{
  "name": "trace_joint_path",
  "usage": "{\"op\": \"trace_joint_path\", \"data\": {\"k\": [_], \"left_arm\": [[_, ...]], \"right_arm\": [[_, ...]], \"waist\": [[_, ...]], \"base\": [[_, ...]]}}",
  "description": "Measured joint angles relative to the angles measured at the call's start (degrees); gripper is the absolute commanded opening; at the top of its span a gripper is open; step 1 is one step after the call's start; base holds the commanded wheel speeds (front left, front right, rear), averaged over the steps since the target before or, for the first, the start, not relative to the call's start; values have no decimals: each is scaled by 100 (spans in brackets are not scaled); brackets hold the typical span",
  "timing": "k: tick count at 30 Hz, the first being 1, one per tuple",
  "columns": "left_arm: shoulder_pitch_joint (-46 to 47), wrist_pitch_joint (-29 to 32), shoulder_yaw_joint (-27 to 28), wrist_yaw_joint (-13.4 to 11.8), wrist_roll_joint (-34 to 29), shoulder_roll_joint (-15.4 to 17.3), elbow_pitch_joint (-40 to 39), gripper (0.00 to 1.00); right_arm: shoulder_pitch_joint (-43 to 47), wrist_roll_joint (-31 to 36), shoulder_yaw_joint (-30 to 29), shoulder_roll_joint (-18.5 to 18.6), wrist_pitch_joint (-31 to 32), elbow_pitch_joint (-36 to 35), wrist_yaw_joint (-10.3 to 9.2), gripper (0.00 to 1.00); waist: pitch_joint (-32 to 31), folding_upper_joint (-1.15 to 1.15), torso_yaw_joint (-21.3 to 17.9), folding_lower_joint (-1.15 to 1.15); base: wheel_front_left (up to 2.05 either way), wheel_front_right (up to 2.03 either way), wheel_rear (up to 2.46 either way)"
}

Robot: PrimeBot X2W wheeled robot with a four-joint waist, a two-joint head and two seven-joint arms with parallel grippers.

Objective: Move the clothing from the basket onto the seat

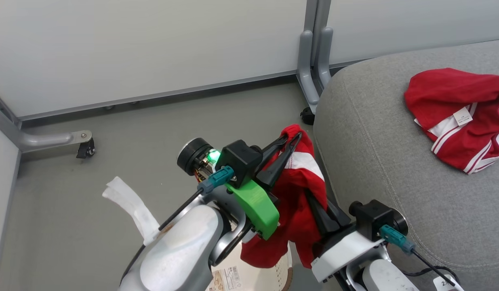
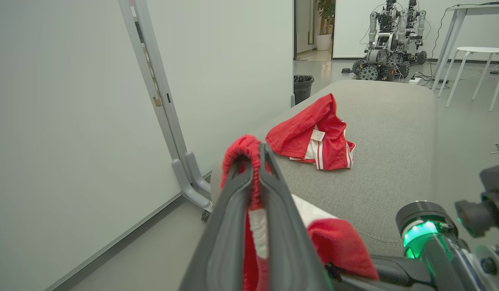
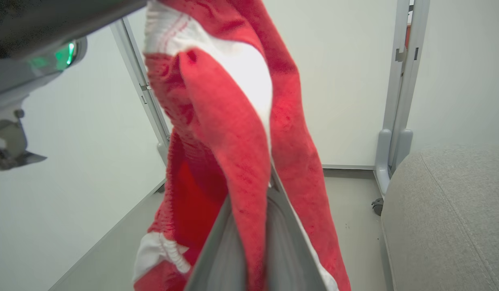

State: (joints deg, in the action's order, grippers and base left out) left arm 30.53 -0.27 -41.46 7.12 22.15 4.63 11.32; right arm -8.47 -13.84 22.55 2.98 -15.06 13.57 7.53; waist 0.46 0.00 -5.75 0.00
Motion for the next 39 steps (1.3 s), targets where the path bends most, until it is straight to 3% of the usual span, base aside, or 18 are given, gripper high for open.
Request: {"op": "trace_joint_path", "data": {"k": [25,26,27,28,39], "left_arm": [[34,-260,-27,19,444,167,175,0],[35,-268,-26,19,453,175,178,18],[38,-265,-37,12,447,200,189,49],[40,-258,-58,-10,409,225,197,100],[-83,-281,5,-65,516,394,205,100]], "right_arm": [[191,71,-426,91,0,-134,1,0],[191,68,-437,89,0,-144,1,0],[191,64,-445,87,0,-152,1,0],[191,58,-446,85,0,-154,1,0],[235,98,-732,83,0,-205,0,0]], "waist": [[106,0,-53,0],[105,0,-55,0],[102,0,-57,0],[100,0,-60,0],[67,0,-107,0]], "base": [[0,0,0],[0,0,0],[0,0,0],[0,0,0],[0,0,0]]}}
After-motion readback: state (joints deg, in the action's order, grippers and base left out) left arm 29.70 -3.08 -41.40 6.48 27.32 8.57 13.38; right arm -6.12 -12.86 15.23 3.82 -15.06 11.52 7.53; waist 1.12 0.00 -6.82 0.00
